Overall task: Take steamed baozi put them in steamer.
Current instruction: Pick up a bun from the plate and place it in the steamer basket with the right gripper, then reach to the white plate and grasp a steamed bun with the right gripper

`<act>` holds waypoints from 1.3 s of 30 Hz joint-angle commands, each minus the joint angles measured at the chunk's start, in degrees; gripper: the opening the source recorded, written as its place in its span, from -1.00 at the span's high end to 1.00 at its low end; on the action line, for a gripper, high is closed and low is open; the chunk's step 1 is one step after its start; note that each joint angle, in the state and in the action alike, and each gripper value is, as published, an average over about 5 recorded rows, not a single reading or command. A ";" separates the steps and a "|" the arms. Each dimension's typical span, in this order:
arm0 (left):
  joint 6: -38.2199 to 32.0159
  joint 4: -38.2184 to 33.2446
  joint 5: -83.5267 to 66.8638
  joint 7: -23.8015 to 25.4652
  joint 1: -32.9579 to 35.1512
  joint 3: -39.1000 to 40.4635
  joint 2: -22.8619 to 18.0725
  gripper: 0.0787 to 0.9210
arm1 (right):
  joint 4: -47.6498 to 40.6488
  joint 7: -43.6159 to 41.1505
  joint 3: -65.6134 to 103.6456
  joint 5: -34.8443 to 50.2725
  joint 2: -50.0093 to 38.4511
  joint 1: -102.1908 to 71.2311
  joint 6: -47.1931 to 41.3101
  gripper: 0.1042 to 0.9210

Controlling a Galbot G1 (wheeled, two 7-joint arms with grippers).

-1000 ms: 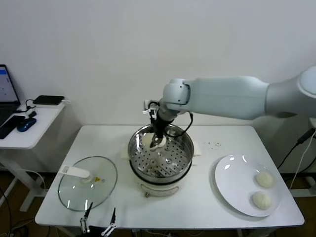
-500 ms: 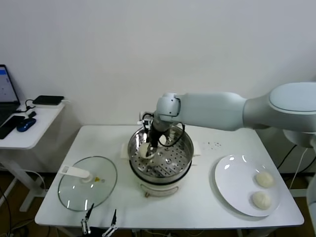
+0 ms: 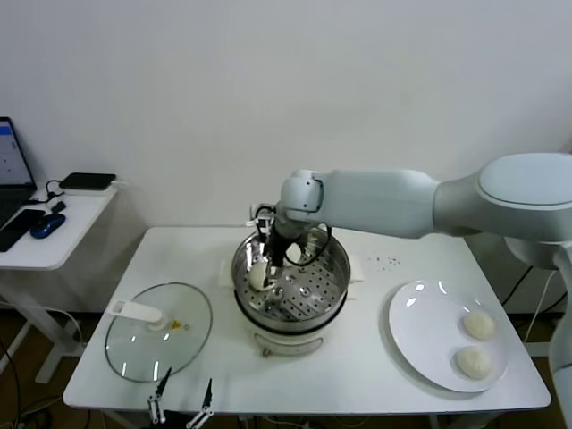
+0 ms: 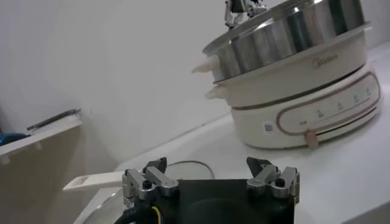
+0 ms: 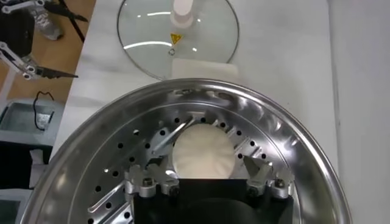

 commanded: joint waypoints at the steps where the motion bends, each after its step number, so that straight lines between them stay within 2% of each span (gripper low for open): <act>1: -0.07 -0.18 0.26 0.00 0.24 0.09 -0.90 -0.77 | 5.35 -3.60 -3.54 0.30 -6.69 7.50 2.91 -0.76; 8: -0.04 -0.58 0.87 0.02 0.62 0.41 -1.03 -0.77 | 14.35 -14.72 -13.64 -4.55 -18.99 17.65 11.85 -0.76; 12: -0.09 -0.56 1.04 0.01 0.77 0.45 -1.03 -0.77 | 17.57 -18.27 -19.19 -9.43 -24.81 21.76 16.12 -0.76; 23: -0.27 -0.04 1.51 -0.01 0.57 0.26 -1.85 -0.77 | 20.75 -16.64 -28.55 -27.52 -38.55 18.99 18.17 -0.76; 30: -0.21 0.11 1.94 -0.01 0.70 0.22 -2.32 -0.77 | 18.60 -16.89 -27.99 -33.99 -42.46 14.10 20.04 -0.76; 39: -0.19 0.36 2.49 -0.02 1.05 0.11 -2.79 -0.77 | 16.57 -17.47 -26.95 -37.56 -44.73 9.85 20.85 -0.76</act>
